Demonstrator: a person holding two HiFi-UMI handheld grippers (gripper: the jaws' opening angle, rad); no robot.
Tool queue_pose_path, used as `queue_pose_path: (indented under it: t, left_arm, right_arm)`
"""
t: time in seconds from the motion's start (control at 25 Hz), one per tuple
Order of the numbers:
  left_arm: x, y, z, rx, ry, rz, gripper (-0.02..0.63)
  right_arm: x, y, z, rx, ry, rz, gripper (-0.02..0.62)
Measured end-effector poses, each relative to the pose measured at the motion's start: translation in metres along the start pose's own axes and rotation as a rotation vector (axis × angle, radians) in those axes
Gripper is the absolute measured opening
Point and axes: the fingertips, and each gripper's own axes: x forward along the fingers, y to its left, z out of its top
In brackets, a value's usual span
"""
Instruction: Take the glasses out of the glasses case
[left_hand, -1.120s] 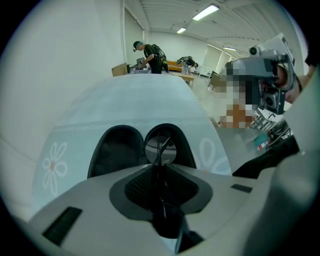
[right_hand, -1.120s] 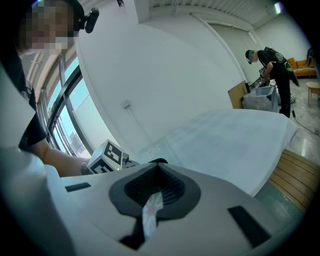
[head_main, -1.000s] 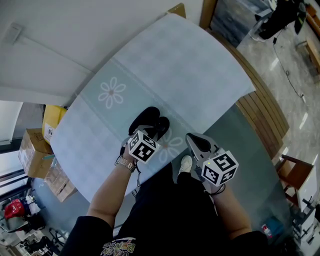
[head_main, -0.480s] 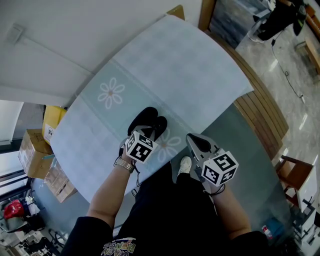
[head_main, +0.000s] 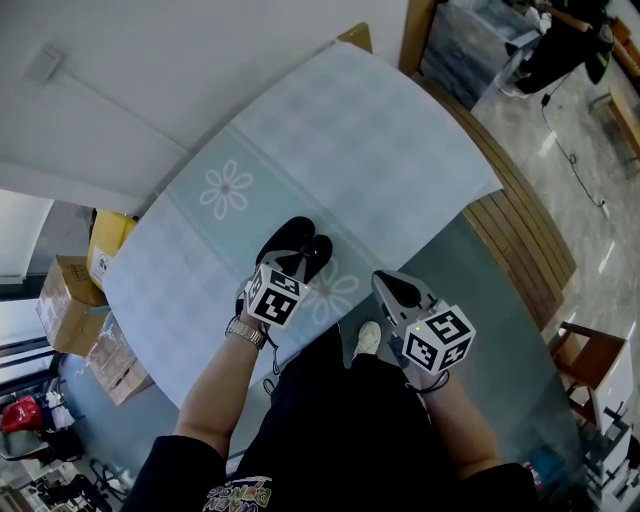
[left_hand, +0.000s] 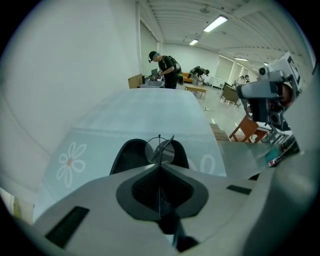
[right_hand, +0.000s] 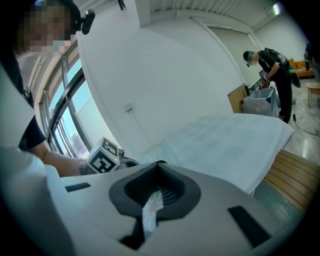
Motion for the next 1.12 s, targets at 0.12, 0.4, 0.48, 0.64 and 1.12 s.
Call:
queue_pose_path:
  t: [0.12, 0.4, 0.48, 0.64, 1.12]
  left_arm:
    - [-0.007, 0.002, 0.003, -0.017, -0.023, 0.027, 0.030]
    - [-0.030, 0.003, 0.008, -0.071, -0.083, 0.086, 0.029]
    - [-0.036, 0.002, 0.009, -0.088, -0.094, 0.101, 0.029]
    - [-0.050, 0.001, 0.012, -0.107, -0.133, 0.138, 0.029]
    - [-0.108, -0.024, 0.021, -0.232, -0.294, 0.198, 0.029]
  right_arm:
    - [-0.004, 0.001, 0.003, -0.008, -0.007, 0.007, 0.023]
    - [-0.016, 0.007, 0.013, -0.046, -0.029, 0.034, 0.023]
    - [-0.021, 0.009, 0.015, -0.061, -0.032, 0.044, 0.023]
    - [-0.028, 0.014, 0.020, -0.088, -0.038, 0.062, 0.023]
    - [-0.056, 0.026, 0.030, -0.168, -0.062, 0.117, 0.023]
